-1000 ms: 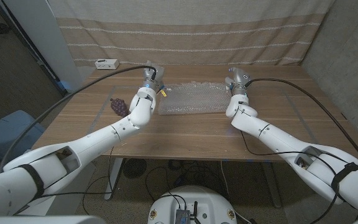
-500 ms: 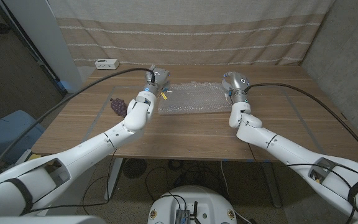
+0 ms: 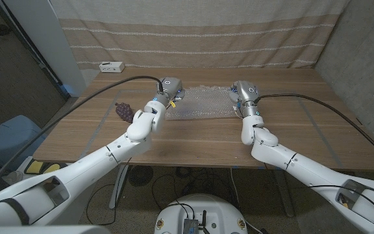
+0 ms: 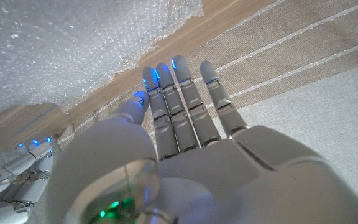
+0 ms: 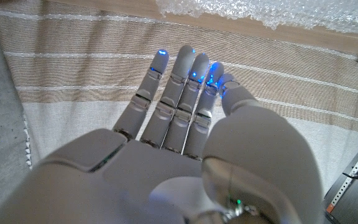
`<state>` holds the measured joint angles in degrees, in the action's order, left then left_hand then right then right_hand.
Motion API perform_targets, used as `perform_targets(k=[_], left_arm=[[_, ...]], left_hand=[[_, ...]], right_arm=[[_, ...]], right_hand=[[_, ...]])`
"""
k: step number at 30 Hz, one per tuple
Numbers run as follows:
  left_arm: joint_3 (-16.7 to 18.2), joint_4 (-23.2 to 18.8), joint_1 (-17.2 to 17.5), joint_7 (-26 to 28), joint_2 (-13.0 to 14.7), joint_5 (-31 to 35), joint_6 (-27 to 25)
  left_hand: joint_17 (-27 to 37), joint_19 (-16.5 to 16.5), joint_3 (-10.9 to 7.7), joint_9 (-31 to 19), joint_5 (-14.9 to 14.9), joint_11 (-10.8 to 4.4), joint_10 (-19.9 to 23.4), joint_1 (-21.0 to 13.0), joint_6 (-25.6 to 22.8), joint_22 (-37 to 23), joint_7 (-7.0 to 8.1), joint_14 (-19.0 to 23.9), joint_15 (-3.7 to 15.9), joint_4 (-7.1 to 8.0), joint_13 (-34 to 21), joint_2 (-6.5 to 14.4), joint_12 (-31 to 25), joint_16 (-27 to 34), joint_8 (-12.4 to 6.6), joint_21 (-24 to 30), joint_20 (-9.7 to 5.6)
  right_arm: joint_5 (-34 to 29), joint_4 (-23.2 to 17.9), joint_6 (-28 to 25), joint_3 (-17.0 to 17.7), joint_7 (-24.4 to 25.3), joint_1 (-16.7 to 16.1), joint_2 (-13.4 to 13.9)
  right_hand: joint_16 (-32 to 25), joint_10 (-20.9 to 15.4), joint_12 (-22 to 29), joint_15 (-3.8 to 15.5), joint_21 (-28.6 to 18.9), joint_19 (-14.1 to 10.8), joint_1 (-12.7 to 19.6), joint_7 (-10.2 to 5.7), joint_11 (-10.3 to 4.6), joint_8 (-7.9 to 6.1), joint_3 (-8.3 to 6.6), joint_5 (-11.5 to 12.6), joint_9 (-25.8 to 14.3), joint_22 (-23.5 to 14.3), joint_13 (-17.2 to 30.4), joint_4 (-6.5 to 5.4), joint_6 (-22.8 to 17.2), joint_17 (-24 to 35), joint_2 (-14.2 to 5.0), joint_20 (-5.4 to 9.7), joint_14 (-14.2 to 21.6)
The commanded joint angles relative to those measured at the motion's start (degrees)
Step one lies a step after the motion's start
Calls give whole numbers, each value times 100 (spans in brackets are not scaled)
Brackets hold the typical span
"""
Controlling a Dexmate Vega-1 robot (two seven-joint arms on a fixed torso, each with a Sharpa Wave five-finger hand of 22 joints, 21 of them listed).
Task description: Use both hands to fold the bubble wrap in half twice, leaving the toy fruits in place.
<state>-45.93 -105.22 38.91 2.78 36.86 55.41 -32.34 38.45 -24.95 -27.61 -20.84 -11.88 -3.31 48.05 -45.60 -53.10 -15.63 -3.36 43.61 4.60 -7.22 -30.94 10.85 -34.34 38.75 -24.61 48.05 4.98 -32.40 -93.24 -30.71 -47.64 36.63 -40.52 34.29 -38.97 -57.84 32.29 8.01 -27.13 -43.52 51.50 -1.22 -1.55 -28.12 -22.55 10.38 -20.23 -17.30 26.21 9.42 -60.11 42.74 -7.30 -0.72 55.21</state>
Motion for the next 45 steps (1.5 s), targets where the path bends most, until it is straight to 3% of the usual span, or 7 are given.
perform_targets(k=[1,8,14,26,30,38,45], left_arm=[[27,-152,-22,-530,16,-528,114],[154,-277,39,-694,62,-1044,159],[266,-446,147,-713,81,-1453,128],[-129,-515,-65,-1153,154,-1149,-244],[-265,-446,-162,-1349,141,-999,-457],[-260,-198,-236,-1611,82,-1390,-594],[-399,-111,-375,-1836,127,-1632,-607]], left_hand=[[656,-169,60,-301,-43,18,167,-231,-156,-188,-78,86,-36,-32,-533,24,-452,655,-217,460,-39],[640,-542,79,-342,-70,196,93,-265,58,-301,-205,213,-100,52,-637,54,-502,858,-113,895,-144],[347,-975,-45,-286,-108,179,242,-203,-14,-304,-259,476,-87,200,-454,49,-443,780,-68,1237,-350],[49,-1169,-235,-289,-128,139,374,-266,-160,-239,-233,709,-3,188,-437,44,-468,692,-86,1470,-484],[-289,-1141,-394,-232,-138,174,277,-155,-45,-138,-246,697,-56,295,-269,20,-304,414,30,1517,-435],[-1541,-528,-1124,0,-122,397,-258,365,399,462,-261,210,-281,550,329,-46,259,-920,532,1286,-104],[-1878,-754,-1246,92,-91,462,-82,684,229,534,-354,534,-293,687,525,-117,322,-1119,599,1335,-142]], right_arm=[[-232,-591,-176,19,-1182,-70,290],[-287,-825,-149,0,-1708,-106,407],[-453,-1087,-337,-21,-1913,-280,445],[-184,-1088,-117,27,-2353,-402,429],[-54,-933,2,0,-2587,-315,391],[-53,-792,41,-58,-2656,-235,315],[-107,-735,20,-113,-2741,-168,305]], right_hand=[[-135,-146,276,-12,-252,72,116,110,117,-321,21,43,-280,-258,317,25,-223,284,77,-98,92],[-38,-201,423,-172,-403,192,119,213,190,-514,-63,123,-462,-411,527,48,-291,308,258,-200,129],[-17,-233,484,-195,-492,181,126,244,208,-599,-125,158,-545,-469,619,54,-320,319,303,-220,207],[134,-216,542,-220,-709,199,181,335,298,-773,-365,294,-715,-604,775,72,-394,256,458,-256,321],[464,-126,362,-286,-761,270,115,325,310,-708,-579,379,-661,-538,563,18,-290,-57,466,-271,308],[694,-72,240,-298,-760,453,-6,347,320,-533,-782,433,-401,-457,399,-29,-241,-187,432,-282,258],[819,-63,186,-305,-783,498,-108,345,342,-448,-889,448,-253,-404,316,-54,-244,-244,427,-294,226]])
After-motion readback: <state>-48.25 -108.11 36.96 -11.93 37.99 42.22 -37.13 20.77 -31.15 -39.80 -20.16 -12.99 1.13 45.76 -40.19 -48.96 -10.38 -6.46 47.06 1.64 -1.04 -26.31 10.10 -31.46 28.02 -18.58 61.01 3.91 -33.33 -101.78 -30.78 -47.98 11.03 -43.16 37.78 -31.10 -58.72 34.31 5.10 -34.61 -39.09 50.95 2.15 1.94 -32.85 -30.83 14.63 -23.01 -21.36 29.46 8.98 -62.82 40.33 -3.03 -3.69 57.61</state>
